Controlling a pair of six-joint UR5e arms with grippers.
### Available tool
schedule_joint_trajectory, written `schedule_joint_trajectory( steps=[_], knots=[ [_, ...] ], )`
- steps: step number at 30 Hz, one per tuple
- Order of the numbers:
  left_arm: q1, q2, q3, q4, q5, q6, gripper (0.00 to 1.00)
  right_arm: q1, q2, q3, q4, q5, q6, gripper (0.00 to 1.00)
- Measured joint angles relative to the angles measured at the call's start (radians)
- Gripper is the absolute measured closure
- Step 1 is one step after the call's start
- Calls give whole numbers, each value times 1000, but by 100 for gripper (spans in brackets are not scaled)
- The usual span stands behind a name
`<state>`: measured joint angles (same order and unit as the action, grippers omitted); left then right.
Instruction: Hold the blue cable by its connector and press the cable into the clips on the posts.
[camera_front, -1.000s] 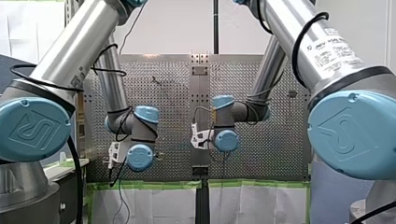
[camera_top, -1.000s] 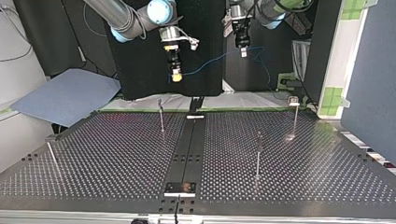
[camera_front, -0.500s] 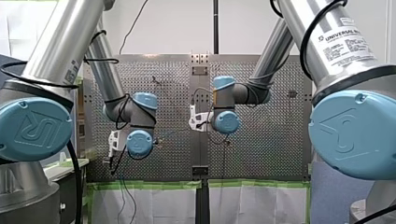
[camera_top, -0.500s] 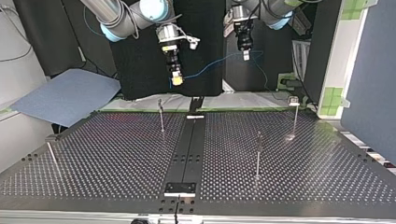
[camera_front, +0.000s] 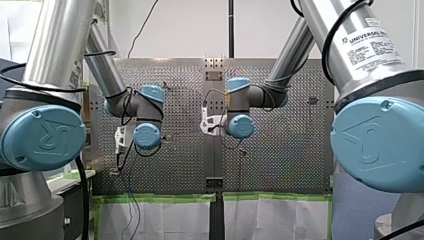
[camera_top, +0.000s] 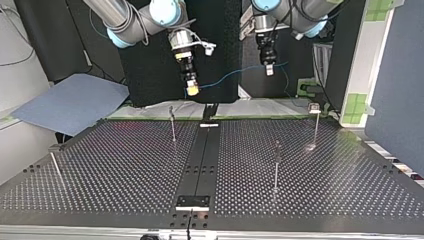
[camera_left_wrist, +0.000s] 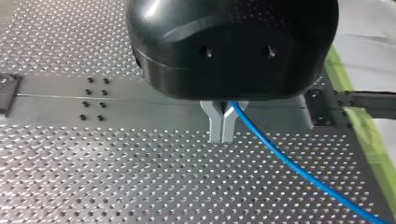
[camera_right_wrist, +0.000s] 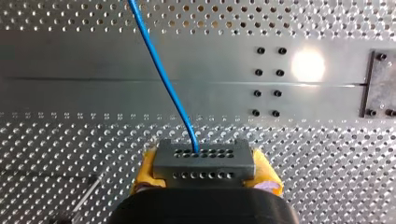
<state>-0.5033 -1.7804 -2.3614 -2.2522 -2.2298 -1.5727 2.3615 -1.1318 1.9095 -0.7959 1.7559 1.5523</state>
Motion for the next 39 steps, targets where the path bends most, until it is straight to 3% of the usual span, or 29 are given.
schedule_joint_trajectory(
  steps=[12,20,28,35,39],
  knots=[
    [115,111,61,-115,115,0,100,2,1,-67,49,-54,0,100],
    [184,172,100,-191,184,-8,100,13,3,-116,81,-70,0,100],
    [179,185,164,-270,228,-26,100,25,3,-171,121,-77,3,100],
    [182,212,228,-336,213,-30,100,32,6,-211,148,-80,3,100],
    [183,223,263,-371,208,-9,100,35,8,-234,170,-80,3,100]
  ],
)
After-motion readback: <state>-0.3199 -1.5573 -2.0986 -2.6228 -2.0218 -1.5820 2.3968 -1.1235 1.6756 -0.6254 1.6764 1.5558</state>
